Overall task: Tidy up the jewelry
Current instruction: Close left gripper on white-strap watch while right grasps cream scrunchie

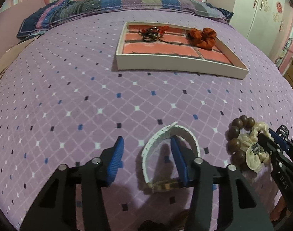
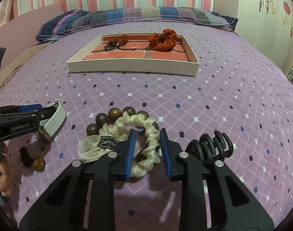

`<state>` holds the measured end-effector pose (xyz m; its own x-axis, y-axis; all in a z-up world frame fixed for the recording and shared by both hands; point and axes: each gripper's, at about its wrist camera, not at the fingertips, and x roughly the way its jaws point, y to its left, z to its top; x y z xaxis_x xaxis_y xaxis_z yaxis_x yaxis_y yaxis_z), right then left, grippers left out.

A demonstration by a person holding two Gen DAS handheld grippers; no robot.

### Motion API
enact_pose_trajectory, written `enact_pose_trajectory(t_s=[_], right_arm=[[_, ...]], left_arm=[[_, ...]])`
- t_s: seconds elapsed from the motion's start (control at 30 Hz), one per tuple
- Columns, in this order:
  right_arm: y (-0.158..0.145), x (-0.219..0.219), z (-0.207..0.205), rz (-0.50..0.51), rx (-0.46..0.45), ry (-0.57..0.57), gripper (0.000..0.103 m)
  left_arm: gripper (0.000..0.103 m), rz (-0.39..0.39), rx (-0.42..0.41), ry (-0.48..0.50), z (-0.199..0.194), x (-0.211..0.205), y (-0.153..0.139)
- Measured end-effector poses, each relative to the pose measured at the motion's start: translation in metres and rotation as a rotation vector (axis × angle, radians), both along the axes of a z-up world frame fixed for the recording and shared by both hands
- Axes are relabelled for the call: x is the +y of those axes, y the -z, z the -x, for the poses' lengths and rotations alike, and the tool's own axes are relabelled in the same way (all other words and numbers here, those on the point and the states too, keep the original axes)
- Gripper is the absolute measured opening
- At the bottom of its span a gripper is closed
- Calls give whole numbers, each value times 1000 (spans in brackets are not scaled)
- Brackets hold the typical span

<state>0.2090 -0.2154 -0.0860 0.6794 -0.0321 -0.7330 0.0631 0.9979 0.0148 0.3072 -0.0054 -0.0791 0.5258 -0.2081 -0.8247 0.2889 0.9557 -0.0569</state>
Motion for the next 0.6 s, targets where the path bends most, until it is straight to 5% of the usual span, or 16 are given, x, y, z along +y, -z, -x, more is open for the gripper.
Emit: enact_pose_trajectory(t_s=[0.2,0.6], right_arm=[[2,-2,-2,20,-7,-5,15],[2,-3,-3,21,-31,-20,15]], left_arm=[[30,-28,22,46,0,-12,4],[17,-17,6,23,2,-11,4]])
